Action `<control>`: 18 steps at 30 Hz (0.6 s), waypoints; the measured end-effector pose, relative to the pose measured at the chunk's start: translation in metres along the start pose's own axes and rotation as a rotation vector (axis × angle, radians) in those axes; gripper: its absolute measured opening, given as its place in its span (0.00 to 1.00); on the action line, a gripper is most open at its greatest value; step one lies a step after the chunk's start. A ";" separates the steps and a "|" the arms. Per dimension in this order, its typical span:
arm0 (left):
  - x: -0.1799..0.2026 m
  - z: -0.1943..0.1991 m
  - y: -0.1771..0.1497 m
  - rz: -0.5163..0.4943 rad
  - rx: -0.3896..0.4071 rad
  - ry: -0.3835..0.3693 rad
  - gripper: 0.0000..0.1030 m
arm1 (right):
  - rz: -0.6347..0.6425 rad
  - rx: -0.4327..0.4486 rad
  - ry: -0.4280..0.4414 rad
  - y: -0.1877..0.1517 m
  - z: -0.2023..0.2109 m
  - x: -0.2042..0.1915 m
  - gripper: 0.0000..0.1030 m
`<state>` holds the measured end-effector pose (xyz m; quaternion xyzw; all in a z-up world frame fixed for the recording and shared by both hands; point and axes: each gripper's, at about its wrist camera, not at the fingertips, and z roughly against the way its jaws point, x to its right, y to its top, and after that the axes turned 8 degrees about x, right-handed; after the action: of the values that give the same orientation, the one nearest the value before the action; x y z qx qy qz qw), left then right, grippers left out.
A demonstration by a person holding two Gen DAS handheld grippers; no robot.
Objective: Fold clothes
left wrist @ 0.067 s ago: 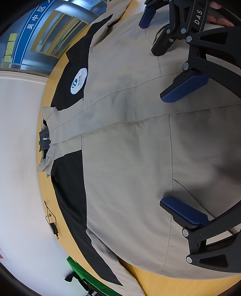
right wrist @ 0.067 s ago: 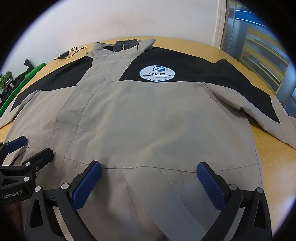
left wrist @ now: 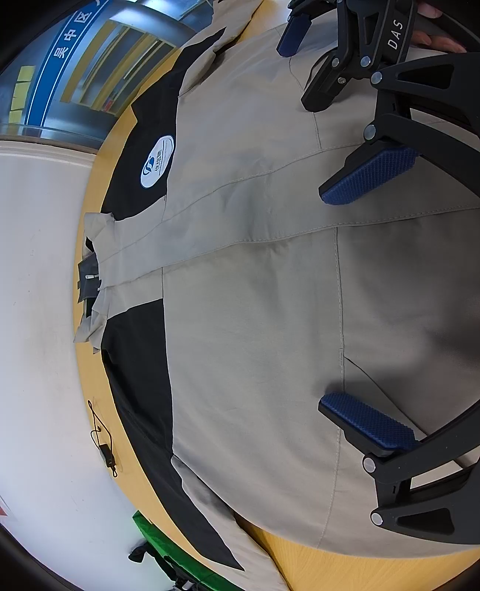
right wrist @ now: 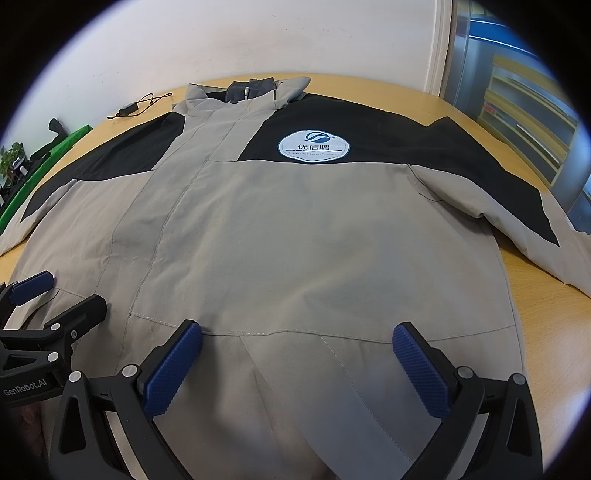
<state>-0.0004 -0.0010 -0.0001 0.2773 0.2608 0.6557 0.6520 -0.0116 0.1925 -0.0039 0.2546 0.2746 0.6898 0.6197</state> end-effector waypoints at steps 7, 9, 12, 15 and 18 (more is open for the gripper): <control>0.002 -0.002 0.000 0.000 -0.001 0.006 1.00 | -0.007 0.001 0.006 0.000 0.000 0.000 1.00; 0.002 0.000 0.000 -0.001 -0.001 0.007 1.00 | -0.007 0.002 0.006 0.000 0.000 0.000 1.00; 0.003 -0.002 0.000 0.000 0.001 0.006 1.00 | -0.007 0.002 0.006 0.000 0.000 0.000 1.00; 0.003 -0.002 0.000 0.001 0.001 0.005 1.00 | -0.007 0.001 0.006 0.000 0.000 0.000 1.00; 0.004 -0.003 0.000 0.001 0.000 0.005 1.00 | -0.007 0.002 0.006 0.000 0.000 0.000 1.00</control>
<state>-0.0020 0.0028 -0.0020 0.2760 0.2624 0.6567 0.6509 -0.0115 0.1925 -0.0035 0.2520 0.2779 0.6883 0.6209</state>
